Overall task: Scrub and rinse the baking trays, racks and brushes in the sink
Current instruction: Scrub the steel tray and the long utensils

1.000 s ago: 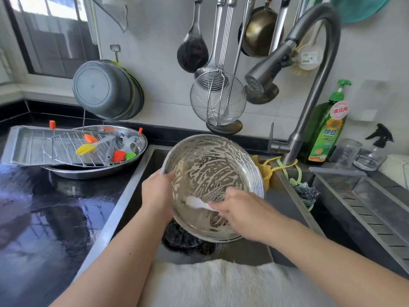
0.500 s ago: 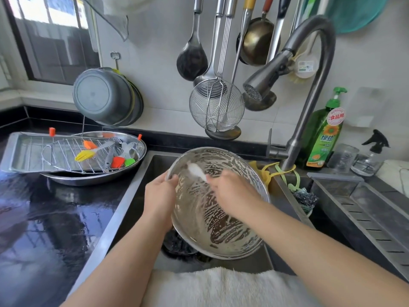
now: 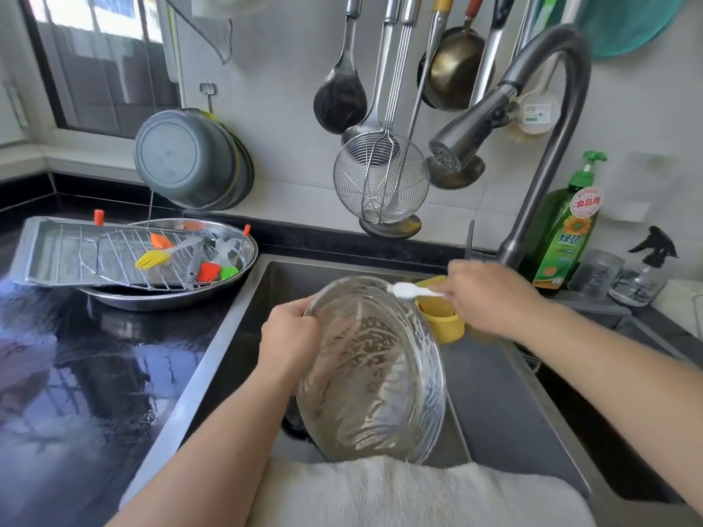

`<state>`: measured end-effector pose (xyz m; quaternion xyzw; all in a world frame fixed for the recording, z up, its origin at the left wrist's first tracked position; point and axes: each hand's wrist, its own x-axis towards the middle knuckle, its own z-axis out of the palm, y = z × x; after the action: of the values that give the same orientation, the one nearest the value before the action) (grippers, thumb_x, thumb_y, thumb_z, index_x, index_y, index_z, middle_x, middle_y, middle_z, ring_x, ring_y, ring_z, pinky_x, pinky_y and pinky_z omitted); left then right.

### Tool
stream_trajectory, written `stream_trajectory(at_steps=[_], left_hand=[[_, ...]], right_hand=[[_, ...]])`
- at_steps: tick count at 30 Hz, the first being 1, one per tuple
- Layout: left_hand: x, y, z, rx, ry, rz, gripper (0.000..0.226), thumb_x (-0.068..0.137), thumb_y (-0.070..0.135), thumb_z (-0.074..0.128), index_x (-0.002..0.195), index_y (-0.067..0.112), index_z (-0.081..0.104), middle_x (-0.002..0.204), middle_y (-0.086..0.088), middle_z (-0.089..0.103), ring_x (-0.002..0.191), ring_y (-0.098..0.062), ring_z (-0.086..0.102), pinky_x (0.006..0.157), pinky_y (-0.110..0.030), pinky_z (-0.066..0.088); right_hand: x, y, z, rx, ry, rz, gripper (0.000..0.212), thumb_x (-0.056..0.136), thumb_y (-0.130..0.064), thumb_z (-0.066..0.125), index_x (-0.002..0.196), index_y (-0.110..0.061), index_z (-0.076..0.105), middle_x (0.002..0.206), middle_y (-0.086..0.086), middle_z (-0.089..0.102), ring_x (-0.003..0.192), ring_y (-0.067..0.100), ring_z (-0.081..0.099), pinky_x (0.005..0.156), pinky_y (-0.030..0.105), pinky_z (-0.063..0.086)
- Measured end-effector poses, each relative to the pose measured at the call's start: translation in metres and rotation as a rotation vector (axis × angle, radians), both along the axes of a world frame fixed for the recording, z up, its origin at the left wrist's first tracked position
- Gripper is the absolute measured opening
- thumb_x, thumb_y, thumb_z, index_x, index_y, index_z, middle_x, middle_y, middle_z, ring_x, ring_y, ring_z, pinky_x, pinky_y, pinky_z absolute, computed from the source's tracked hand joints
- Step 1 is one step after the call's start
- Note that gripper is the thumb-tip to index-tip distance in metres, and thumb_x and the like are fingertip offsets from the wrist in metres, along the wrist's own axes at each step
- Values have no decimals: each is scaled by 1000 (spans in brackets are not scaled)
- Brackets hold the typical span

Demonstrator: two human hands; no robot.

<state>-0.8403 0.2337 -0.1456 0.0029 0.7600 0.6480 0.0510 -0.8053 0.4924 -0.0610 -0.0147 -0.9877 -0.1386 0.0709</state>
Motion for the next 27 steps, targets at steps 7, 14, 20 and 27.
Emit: stream_trajectory(at_steps=[7, 14, 20, 27], left_hand=[[-2, -3, 0, -8, 0, 12, 54, 91, 7, 52, 109, 51, 77, 82, 14, 79, 61, -10, 64, 55, -30, 50], [-4, -3, -1, 103, -22, 34, 66, 84, -4, 44, 109, 47, 79, 93, 9, 80, 83, -29, 74, 80, -56, 62], [-3, -3, 1, 127, 10, 117, 60, 87, 0, 47, 110, 47, 78, 85, 9, 79, 64, -13, 61, 59, -33, 49], [2, -2, 6, 82, 65, 29, 62, 89, 2, 49, 107, 54, 77, 86, 10, 80, 74, -20, 71, 68, -39, 58]], right_hand=[[-1, -8, -17, -499, 27, -145, 37, 106, -22, 45, 137, -34, 63, 88, 1, 68, 58, 15, 49, 53, 30, 36], [-3, -44, -89, -833, -33, -442, 53, 104, -10, 36, 155, -24, 38, 139, 11, 57, 109, 32, 60, 78, 33, 47], [-10, -80, -91, -1204, 310, -590, 58, 105, -10, 29, 157, -37, 32, 141, 6, 56, 105, 29, 60, 81, 36, 48], [-27, -88, -83, -1186, 291, -505, 48, 107, -12, 34, 151, -29, 45, 111, 1, 65, 83, 20, 63, 64, 31, 56]])
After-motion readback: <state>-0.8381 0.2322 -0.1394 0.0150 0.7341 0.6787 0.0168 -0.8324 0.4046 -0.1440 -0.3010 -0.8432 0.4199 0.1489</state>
